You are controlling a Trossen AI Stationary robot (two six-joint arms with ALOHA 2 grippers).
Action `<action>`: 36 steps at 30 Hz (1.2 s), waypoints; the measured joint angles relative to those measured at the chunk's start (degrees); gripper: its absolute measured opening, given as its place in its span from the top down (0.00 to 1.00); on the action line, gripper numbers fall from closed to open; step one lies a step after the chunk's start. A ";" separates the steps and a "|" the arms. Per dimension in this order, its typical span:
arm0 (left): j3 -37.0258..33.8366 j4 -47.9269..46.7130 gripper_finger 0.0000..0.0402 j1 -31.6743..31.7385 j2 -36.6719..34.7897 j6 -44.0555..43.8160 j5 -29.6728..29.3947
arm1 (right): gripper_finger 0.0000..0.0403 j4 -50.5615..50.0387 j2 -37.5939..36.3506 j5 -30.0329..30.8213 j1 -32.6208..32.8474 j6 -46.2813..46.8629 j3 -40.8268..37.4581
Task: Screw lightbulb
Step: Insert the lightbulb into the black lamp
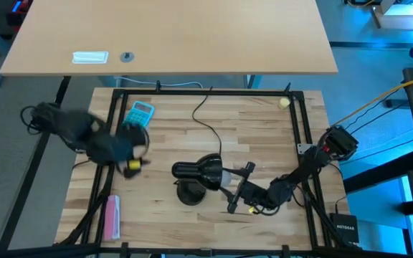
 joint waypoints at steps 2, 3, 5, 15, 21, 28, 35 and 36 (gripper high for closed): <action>-6.23 0.25 0.25 -4.58 0.21 -7.52 -1.53 | 0.34 -0.22 -0.32 2.78 1.17 -1.32 0.00; -9.59 2.36 0.25 -6.52 0.22 -10.45 -2.66 | 0.34 -0.23 -0.50 4.08 1.77 -1.58 0.00; -16.53 10.46 0.25 -9.92 0.04 -14.53 -4.41 | 0.34 0.10 -0.71 7.09 3.12 -2.49 0.00; -45.40 53.80 0.25 -12.59 6.79 -21.28 -6.98 | 0.34 -0.13 -1.08 19.21 10.26 -1.15 0.00; -51.22 69.99 0.25 -10.98 15.67 -23.28 -7.57 | 0.34 -0.11 -1.08 19.99 10.93 -0.39 0.00; -50.14 75.00 0.25 -9.78 25.76 -29.55 -8.85 | 0.34 -1.76 -1.08 19.63 11.12 0.42 0.00; -49.91 69.78 0.25 -7.60 26.18 -19.03 -8.49 | 0.34 -3.81 -1.08 19.06 11.68 2.30 0.00; -49.91 69.70 0.25 -7.27 25.88 -15.08 -8.07 | 0.34 -4.42 -1.08 19.02 11.68 2.68 0.00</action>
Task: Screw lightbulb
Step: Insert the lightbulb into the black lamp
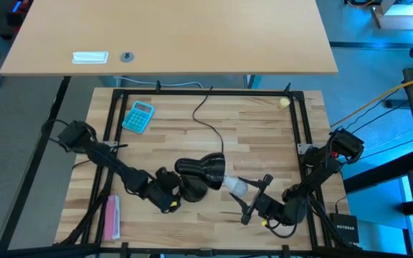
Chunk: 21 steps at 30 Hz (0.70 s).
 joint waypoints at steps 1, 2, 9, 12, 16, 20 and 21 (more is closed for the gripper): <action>0.00 -0.23 0.25 0.28 -0.24 4.39 0.14 | 0.34 -0.75 0.00 0.01 0.00 0.51 0.00; -0.01 -0.52 0.25 0.48 -0.49 8.55 0.12 | 0.34 -1.49 0.00 0.01 0.00 1.03 0.00; 0.00 -7.13 0.25 3.03 -3.47 27.48 0.33 | 0.34 -3.61 0.00 -1.19 -0.08 3.69 -0.02; -0.13 -11.68 0.25 4.66 -5.31 29.42 -0.97 | 0.34 -3.88 0.00 -1.50 -0.16 3.86 -0.02; -0.46 -19.63 0.25 6.92 -7.60 29.82 -4.49 | 0.34 -4.31 0.00 -1.48 -0.15 4.14 -0.02; -0.61 -23.44 0.25 8.70 -8.25 27.03 -5.33 | 0.34 -4.78 0.02 -1.52 -0.15 4.32 -0.02; -0.61 -23.45 0.25 8.79 -8.25 26.27 -5.13 | 0.34 -4.77 0.02 -1.52 -0.16 4.32 -0.02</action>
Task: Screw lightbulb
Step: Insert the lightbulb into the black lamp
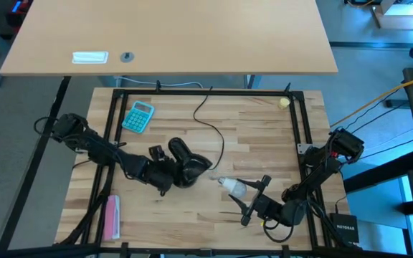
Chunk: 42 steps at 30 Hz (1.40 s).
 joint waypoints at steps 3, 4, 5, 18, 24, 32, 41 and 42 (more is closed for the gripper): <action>0.11 -0.58 0.25 -0.16 -0.19 -3.81 1.79 | 0.34 -0.03 0.00 0.00 0.00 -0.02 0.00; 0.30 -1.33 0.25 -0.51 -0.68 -5.60 2.78 | 0.34 -0.07 0.00 0.02 0.00 0.00 0.00; 0.71 -2.58 0.25 -0.88 -1.13 -7.69 3.77 | 0.34 -0.36 -0.01 0.00 0.00 -0.02 0.00; 9.76 -15.73 0.25 -7.13 -20.56 -19.60 10.35 | 0.34 -1.17 0.00 -1.04 0.00 -0.37 0.00; 9.60 -16.03 0.25 -6.11 -24.26 -30.58 5.09 | 0.34 -3.08 0.00 -1.12 -0.39 1.24 0.00; 0.71 0.85 0.25 -6.47 -20.93 -35.08 -13.28 | 0.34 -4.50 0.00 -1.90 -0.89 2.93 0.00; -3.78 17.93 0.25 -6.51 -17.49 -25.64 -28.52 | 0.34 -6.27 0.00 -2.22 -1.55 4.79 0.00; -3.78 17.75 0.25 -6.19 -17.49 -25.66 -29.16 | 0.34 -6.76 0.00 -2.54 -1.55 5.32 0.02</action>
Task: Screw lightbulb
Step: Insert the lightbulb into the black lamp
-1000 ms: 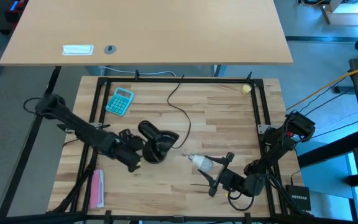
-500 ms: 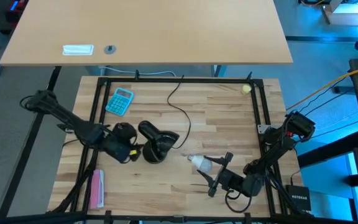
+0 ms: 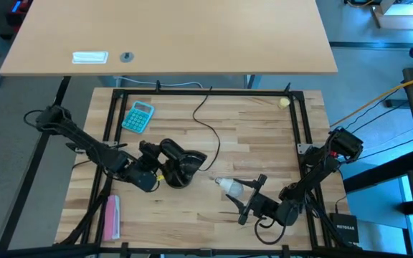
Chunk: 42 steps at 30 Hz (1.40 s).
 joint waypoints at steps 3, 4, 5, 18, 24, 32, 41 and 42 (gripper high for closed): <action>0.00 0.37 0.27 1.00 0.02 0.72 0.16 | 0.34 -0.95 0.02 -0.02 0.00 0.43 -0.02; 0.00 0.82 0.29 1.25 0.02 1.46 0.15 | 0.34 -1.00 0.02 -0.02 0.00 0.67 -0.02; 0.00 1.48 0.33 1.48 0.02 2.96 0.14 | 0.34 -1.25 0.02 -0.02 0.00 1.09 -0.02; 0.07 9.03 0.91 2.04 -0.46 27.19 7.36 | 0.34 -2.20 0.02 -0.01 0.02 1.74 -0.02; 0.13 16.03 0.91 5.57 -0.07 39.17 23.22 | 0.34 -2.23 0.02 -0.02 0.02 1.74 -0.02; 0.15 18.76 0.90 8.95 0.09 49.46 30.95 | 0.34 -3.64 0.02 0.00 0.02 2.00 -0.02; 0.02 17.32 0.66 8.88 -0.17 51.94 32.07 | 0.34 -4.02 0.02 0.00 0.02 2.14 -0.02; 0.06 16.88 0.63 8.84 -0.57 51.83 32.08 | 0.34 -4.00 0.02 -0.02 0.02 2.16 -0.02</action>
